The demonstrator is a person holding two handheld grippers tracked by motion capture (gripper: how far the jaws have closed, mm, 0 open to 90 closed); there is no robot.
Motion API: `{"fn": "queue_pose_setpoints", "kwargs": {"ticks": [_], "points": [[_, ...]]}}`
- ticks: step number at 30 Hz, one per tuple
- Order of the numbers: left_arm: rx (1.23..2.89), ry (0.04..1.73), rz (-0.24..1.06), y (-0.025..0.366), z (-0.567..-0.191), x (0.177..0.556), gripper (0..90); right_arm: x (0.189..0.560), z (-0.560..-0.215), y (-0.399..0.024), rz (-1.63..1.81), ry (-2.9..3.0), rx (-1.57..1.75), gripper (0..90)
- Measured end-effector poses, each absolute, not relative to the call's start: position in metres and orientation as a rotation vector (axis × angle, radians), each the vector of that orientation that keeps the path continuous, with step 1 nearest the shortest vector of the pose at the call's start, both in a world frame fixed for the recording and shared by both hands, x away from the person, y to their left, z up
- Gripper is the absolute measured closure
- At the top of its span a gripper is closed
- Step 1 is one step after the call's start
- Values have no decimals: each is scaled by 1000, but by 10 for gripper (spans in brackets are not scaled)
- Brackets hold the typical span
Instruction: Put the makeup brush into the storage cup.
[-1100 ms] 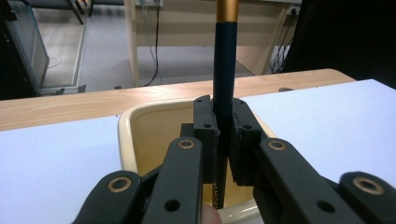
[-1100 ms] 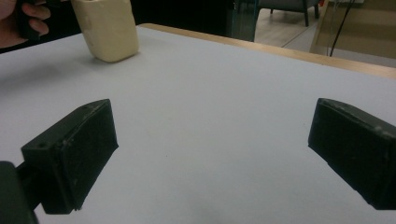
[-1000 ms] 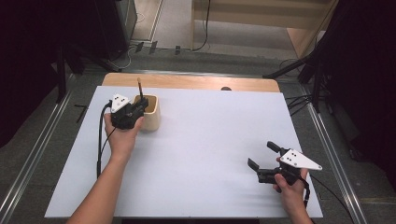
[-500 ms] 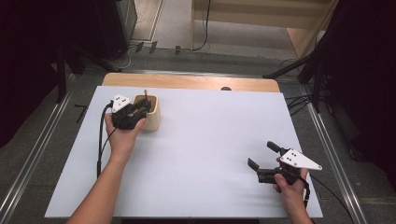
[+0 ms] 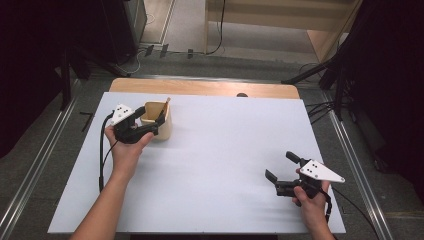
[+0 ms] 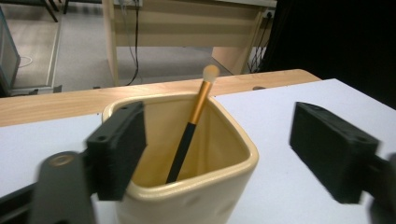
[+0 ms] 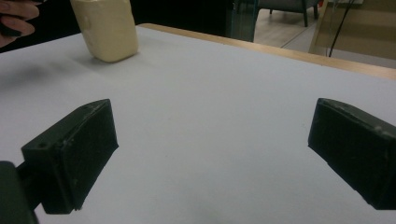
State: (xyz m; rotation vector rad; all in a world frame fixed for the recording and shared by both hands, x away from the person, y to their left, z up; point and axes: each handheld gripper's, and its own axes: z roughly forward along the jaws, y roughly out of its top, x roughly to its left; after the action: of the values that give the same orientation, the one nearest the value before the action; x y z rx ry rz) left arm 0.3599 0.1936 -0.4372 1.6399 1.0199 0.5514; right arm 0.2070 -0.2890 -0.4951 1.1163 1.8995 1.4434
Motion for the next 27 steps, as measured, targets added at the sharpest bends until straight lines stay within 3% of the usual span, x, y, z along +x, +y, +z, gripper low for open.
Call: {"fn": "queue_pose_setpoints", "kwargs": {"ticks": [4, 27], "points": [[1650, 1002, 500, 197, -438, 354, 4, 207, -495, -289, 1444, 1899, 1116, 17], [1663, 915, 489, 216, -448, 307, 0, 207, -495, -287, 1445, 1899, 1114, 16]]}}
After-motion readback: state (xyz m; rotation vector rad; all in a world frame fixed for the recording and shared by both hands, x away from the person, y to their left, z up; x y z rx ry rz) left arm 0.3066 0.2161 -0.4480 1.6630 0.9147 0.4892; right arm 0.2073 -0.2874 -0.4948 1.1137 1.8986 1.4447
